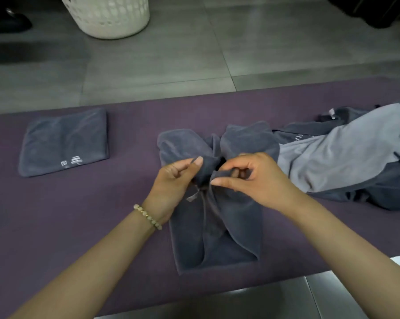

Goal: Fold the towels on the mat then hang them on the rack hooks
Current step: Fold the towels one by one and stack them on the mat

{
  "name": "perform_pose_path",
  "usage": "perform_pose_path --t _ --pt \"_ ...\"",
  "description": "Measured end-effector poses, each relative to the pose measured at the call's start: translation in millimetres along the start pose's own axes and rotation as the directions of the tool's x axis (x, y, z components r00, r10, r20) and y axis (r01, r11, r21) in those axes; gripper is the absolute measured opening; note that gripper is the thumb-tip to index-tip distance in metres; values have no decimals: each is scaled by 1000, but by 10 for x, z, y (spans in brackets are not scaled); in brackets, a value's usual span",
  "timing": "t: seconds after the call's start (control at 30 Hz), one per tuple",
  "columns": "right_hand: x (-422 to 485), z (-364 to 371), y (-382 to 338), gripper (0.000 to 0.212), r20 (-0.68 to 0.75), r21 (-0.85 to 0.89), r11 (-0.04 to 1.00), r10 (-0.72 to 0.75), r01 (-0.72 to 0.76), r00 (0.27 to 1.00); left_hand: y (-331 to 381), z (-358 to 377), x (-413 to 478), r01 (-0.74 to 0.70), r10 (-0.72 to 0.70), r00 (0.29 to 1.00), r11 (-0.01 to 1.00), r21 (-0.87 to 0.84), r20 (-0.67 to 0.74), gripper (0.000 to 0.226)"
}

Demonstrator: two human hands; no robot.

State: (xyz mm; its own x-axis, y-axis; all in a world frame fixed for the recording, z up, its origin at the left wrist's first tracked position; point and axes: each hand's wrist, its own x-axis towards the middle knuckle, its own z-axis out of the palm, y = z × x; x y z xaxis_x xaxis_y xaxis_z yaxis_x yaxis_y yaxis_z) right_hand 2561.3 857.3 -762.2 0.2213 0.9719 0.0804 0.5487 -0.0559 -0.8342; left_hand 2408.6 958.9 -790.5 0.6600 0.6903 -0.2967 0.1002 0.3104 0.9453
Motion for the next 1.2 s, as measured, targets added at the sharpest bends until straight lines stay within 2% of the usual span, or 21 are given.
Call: perform_pose_path --t 0.07,0.13,0.27,0.37,0.47,0.57,0.67,0.73,0.8,0.87,0.93,1.0,1.07,1.1,1.17,1.2 --pt "87 65 45 27 -32 -182 977 -123 115 992 6 -15 -20 8 -8 999 1000 8 47 25" --pt "162 102 50 28 -14 -226 967 -125 119 992 33 -48 -13 19 -19 999 1000 -7 48 35" --pt "307 110 7 20 41 -169 974 -143 148 989 54 -77 -13 42 -41 998 999 -15 51 45" --pt "357 137 -14 8 -42 -57 996 -70 67 997 82 -78 -43 66 -62 995 996 -56 77 44" --pt "370 182 -14 13 -95 111 994 14 -4 995 65 -82 -57 16 -15 997 1000 -11 69 36" --pt "384 180 6 9 -83 148 988 46 -33 996 49 -75 -68 -34 33 998 999 15 59 28" --pt "377 167 0 10 -47 186 981 69 -59 997 2 -79 -31 -32 32 999 999 9 -18 24" --pt "364 193 4 16 -7 125 992 28 -27 1000 -26 -75 -17 -39 39 998 999 -3 -57 29" --pt "340 244 51 31 54 -53 998 -23 26 998 -43 -49 -4 -36 31 994 998 -42 -106 36" --pt "301 303 122 44 117 -189 982 2 20 993 -9 -35 30 -1 -17 983 996 -95 -181 39" --pt "264 359 202 57 170 -226 974 57 -18 984 38 -73 80 18 -71 971 974 -226 -229 43" --pt "247 412 313 53 218 -271 963 62 -1 974 48 -164 127 20 -110 954 952 -306 -279 46" --pt "244 429 418 45 282 -313 950 79 14 956 -8 -308 131 47 -94 941 988 -150 -326 46" --pt "234 435 465 44 301 -341 939 75 34 951 -54 -402 120 77 -90 948 996 -54 -305 45" --pt "180 465 563 45 312 -411 909 62 75 948 -160 -647 84 192 -158 966 969 157 -204 43" --pt "137 487 620 49 325 -433 896 59 93 944 -222 -792 57 264 -226 961 918 296 -157 44"
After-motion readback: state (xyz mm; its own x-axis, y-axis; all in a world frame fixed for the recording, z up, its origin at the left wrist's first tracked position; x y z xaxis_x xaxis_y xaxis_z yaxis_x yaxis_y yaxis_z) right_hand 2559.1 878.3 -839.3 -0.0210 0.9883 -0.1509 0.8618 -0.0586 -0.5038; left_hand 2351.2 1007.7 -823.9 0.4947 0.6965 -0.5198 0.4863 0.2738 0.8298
